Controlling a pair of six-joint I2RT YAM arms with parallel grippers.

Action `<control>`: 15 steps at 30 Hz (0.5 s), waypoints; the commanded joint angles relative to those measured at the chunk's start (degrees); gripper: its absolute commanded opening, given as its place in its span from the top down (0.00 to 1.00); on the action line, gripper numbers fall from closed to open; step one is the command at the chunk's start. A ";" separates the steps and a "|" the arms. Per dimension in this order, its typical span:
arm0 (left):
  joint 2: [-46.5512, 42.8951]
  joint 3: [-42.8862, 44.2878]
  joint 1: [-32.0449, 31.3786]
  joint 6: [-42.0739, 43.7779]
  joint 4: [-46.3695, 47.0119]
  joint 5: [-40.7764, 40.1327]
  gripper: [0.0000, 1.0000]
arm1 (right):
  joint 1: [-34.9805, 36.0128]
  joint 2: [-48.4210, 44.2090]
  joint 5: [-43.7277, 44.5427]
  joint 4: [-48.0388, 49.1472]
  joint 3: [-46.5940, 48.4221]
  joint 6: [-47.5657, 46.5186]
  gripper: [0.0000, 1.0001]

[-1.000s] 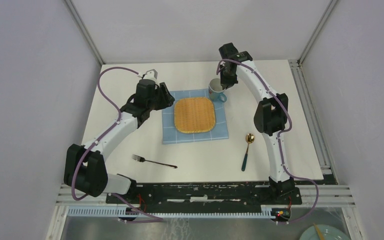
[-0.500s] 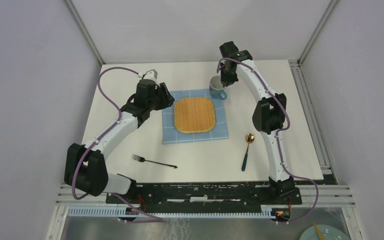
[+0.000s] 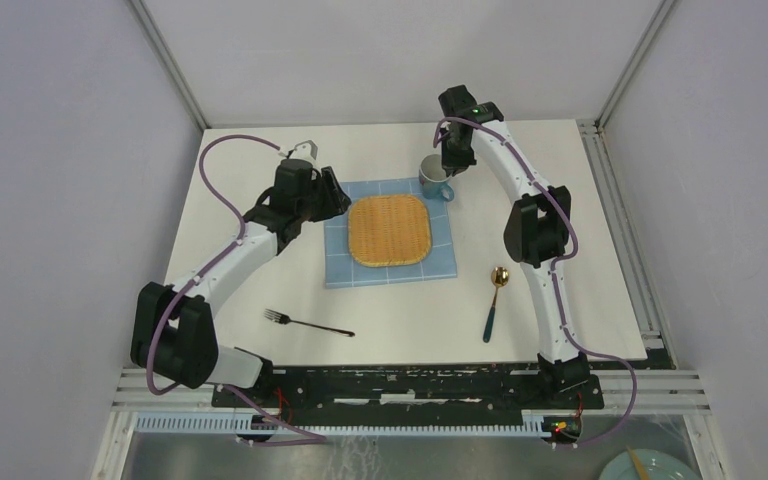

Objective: Set the dinner table for one person
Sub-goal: Place the cup on the napkin.

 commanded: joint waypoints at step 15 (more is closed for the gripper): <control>1.63 1.80 0.47 2.69 2.56 1.13 0.44 | -0.06 -0.32 -1.73 4.87 -0.57 0.55 0.96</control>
